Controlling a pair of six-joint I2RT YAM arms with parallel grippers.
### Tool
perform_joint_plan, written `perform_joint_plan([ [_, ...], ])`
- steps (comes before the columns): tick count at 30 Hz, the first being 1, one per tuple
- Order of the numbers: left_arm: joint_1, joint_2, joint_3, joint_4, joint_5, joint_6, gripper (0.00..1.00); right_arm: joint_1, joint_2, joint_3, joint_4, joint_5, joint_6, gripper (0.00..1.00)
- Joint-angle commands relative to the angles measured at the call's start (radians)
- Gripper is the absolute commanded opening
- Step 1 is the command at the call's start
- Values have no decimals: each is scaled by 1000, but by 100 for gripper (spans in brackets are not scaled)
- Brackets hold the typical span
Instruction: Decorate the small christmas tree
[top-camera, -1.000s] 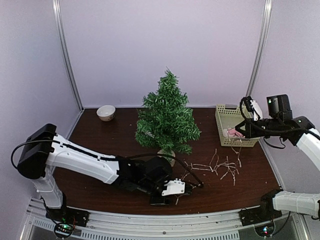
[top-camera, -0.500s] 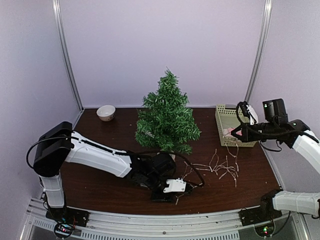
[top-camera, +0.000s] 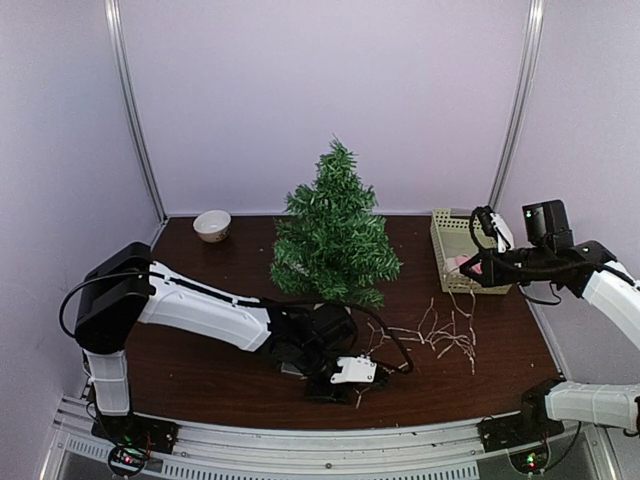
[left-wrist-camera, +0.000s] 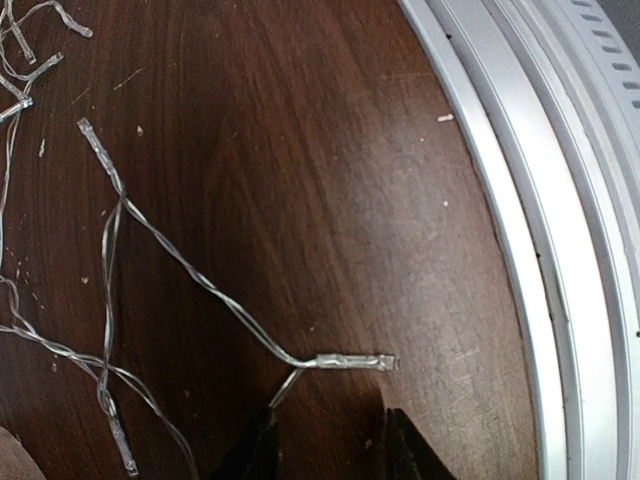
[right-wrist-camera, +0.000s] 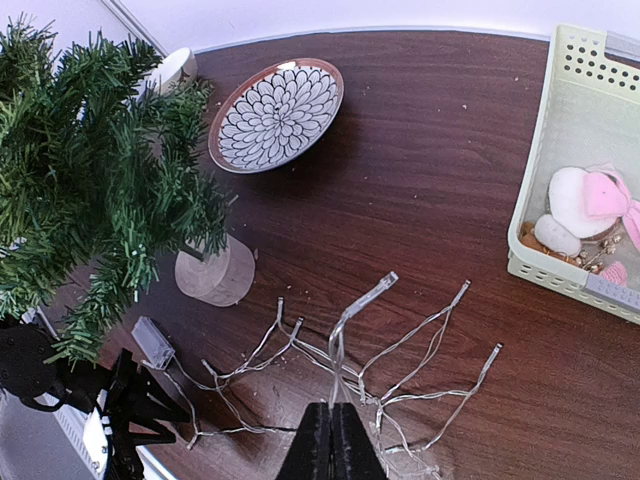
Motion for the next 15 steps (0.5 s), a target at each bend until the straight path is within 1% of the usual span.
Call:
perform_joint_plan([
  [1,1,-57,25,-30,15,21,37,7,-6,-14,26,-9,6,5],
  [15,12,67,99,-8,26,-3,38,10,27,-34,54,-30,15,5],
])
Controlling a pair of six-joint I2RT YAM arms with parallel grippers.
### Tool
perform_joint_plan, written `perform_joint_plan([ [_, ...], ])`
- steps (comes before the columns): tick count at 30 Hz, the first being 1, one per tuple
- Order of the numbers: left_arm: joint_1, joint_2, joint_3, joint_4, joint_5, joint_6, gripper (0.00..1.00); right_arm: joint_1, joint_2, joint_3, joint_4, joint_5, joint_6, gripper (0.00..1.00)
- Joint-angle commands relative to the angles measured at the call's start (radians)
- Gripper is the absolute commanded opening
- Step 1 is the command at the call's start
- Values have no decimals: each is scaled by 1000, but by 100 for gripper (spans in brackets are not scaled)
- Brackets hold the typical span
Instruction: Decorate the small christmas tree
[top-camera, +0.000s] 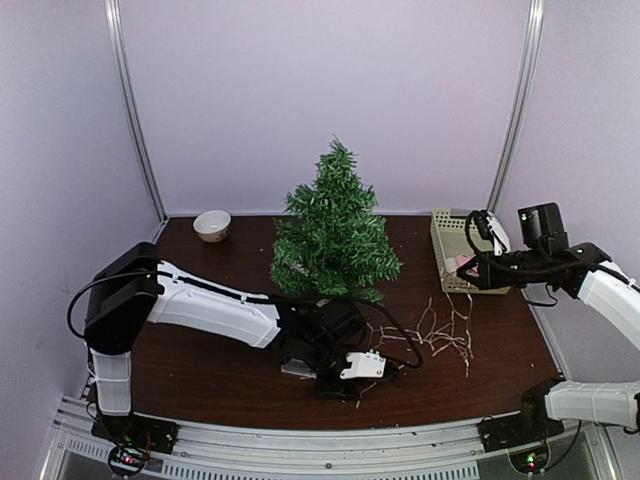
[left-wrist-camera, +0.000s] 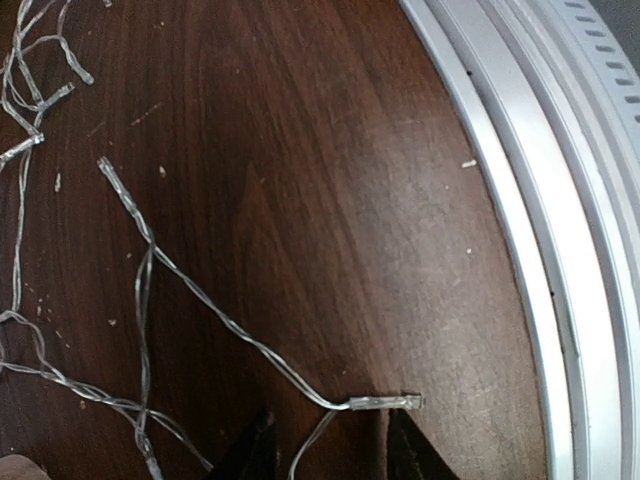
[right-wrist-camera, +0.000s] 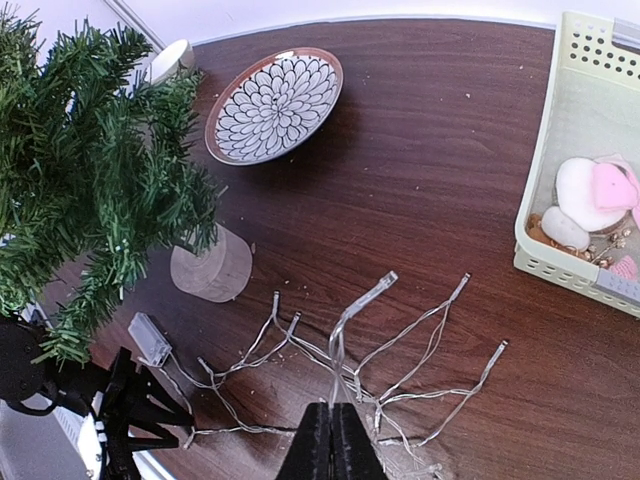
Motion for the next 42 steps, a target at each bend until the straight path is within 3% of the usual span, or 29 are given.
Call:
perform_joint_plan([
  [1,17,43,20,16,26,-14,39,11,11,-8,29,-22,16,5],
  [7,32,65,20,-43,53,-5,39,18,18,-22,41,-25,26,7],
  [14,33,50,4,-151,44,11,9,22,12,-23,38,-17,25,17],
  [19,23,-45,-54,-164,13,12,1,24,5,-18,29,-13,23,30],
  [32,-30,-405,-178,-82,-50,-95,0,78,-23,-15,90,-85,5,63],
  [35,-30,-414,-182,-86,-72,-97,0,126,-32,-13,92,-71,-25,66],
  [39,-37,-323,-144,-81,-98,-151,34,163,-39,-15,90,-45,-31,67],
  [42,-82,-261,-134,-38,-165,-194,44,166,-54,-12,84,-20,-28,67],
])
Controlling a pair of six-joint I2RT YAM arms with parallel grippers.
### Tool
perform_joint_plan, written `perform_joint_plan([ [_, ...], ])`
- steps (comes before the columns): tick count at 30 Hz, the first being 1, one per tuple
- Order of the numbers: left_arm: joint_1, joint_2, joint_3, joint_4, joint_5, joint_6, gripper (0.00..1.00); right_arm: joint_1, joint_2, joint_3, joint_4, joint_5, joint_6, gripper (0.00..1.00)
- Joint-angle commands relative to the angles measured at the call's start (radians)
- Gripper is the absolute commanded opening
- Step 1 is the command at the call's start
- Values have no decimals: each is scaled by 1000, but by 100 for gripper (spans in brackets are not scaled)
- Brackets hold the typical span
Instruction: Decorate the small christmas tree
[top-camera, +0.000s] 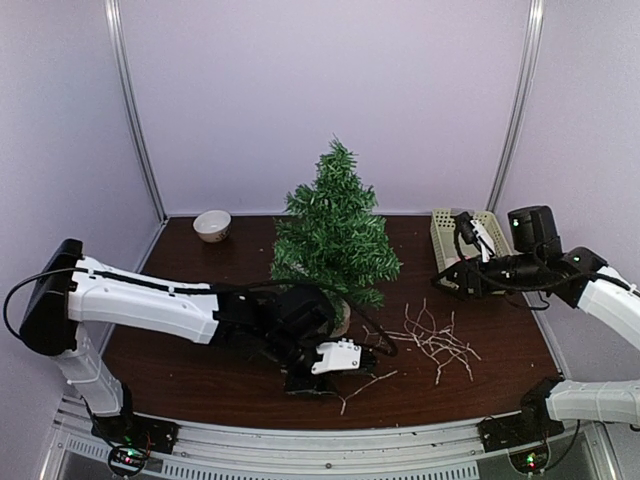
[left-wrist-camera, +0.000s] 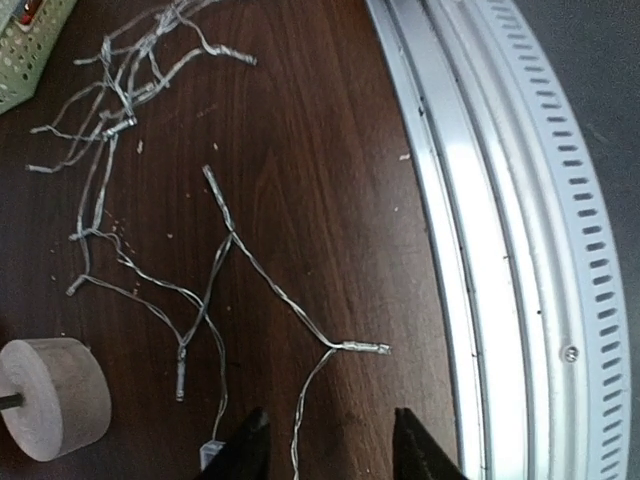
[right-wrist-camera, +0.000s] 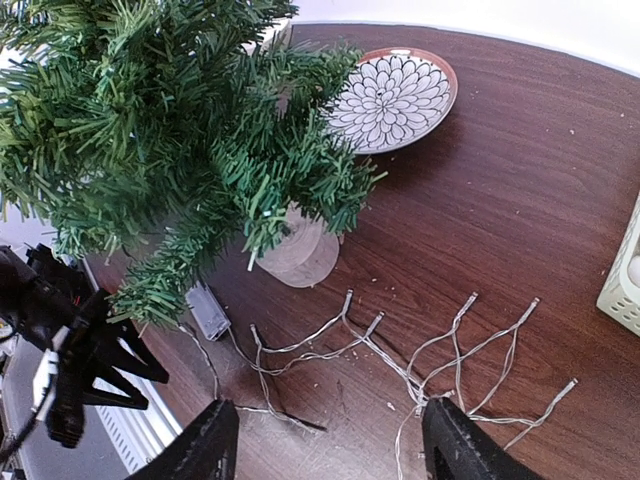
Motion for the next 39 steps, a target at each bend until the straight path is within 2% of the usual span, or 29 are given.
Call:
perform_joint_plan([
  [1,-53,99,23,67,-98,-87,44,9,-36,7,20,41,-15,67],
  [8,-88,213,69,97,-257,-221,43,9,-40,5,27,60,-17,67],
  [14,-108,237,69,116,-343,-281,40,9,-26,5,29,55,-17,66],
  [28,-129,323,101,122,-351,-377,28,9,-22,-1,41,63,-18,66],
  [32,-130,332,96,76,-318,-398,20,9,-26,1,36,70,-18,66],
  [37,-129,330,104,-23,-278,-400,1,9,-38,-1,30,75,-19,66],
  [39,-129,314,96,-47,-287,-393,0,9,-40,-4,31,77,-20,65],
])
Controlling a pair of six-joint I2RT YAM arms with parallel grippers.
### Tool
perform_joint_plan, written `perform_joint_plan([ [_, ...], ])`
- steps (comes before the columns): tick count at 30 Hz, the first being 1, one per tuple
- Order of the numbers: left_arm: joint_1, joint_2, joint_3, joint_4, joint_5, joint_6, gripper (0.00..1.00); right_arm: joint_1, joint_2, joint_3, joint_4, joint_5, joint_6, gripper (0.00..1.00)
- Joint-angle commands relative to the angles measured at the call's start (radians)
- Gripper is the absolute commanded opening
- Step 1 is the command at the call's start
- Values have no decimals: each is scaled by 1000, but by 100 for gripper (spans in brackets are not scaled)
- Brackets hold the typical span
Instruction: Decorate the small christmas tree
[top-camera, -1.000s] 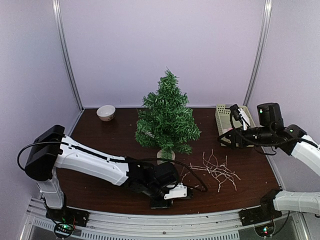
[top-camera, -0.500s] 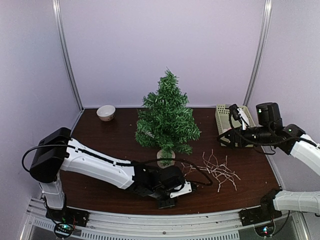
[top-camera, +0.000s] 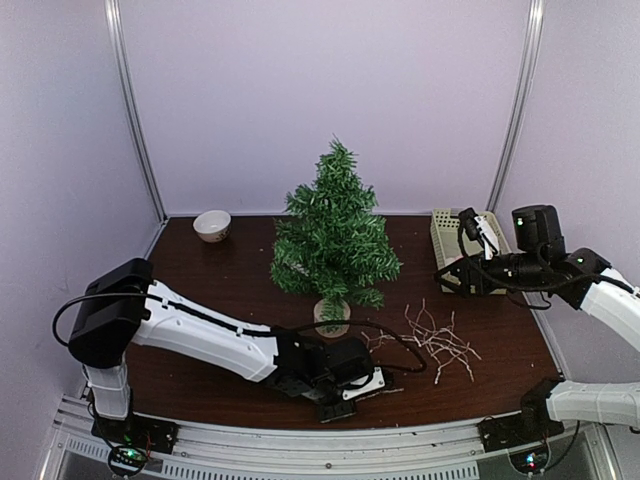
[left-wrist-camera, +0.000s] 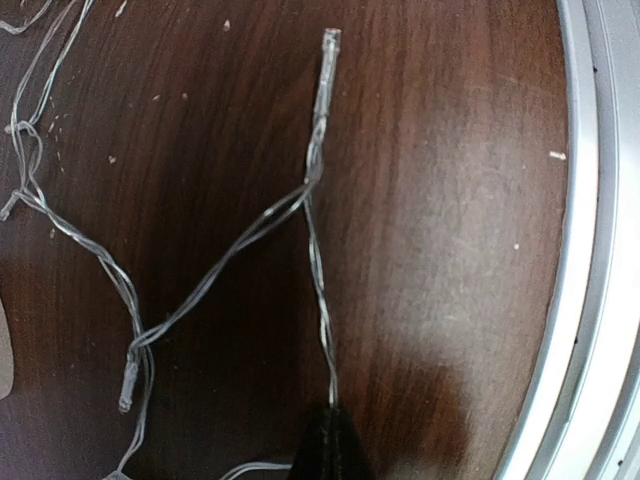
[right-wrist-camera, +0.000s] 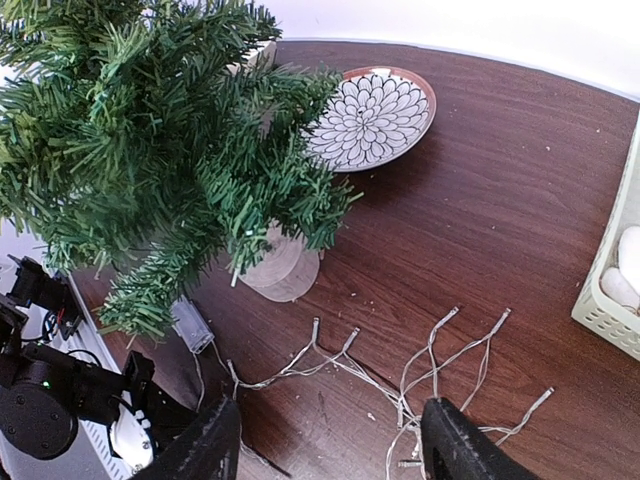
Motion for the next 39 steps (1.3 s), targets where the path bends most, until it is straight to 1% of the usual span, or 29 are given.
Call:
perform_joint_plan([
  [1,-1,-13,-8,-108,13,-4,0,5,-18,-4,15,21,-14,65],
  [4,-7,-105,-27,-102,4,29,0,5,-19,-2,19,12,-16,65],
  [7,-17,-207,-30,-98,27,66,0,5,-21,2,31,-11,-23,66],
  [14,-21,-456,-15,-115,160,182,0,10,-48,10,67,-64,-50,69],
  [15,-20,-488,-6,-124,168,194,0,11,-53,11,71,-73,-55,73],
  [16,-20,-519,8,-131,163,205,0,13,-59,14,77,-84,-60,80],
  [18,-20,-574,44,-149,147,229,0,20,-70,15,92,-110,-70,89],
  [20,-20,-619,82,-154,129,246,0,34,-85,10,120,-139,-78,91],
  [24,-20,-656,158,-159,108,265,0,86,-99,-20,220,-229,-69,91],
  [25,-19,-659,178,-158,107,269,0,107,-101,-31,259,-240,-66,91],
  [27,-20,-659,204,-152,63,271,0,154,-102,-44,298,-246,-75,91],
  [32,-20,-668,245,-114,22,271,0,274,-80,-69,326,-197,-135,91],
  [36,-20,-668,284,-99,-7,272,0,355,-78,-152,441,-171,-130,92],
  [39,-19,-670,310,-90,-32,275,0,393,-80,-209,533,-147,-119,92],
])
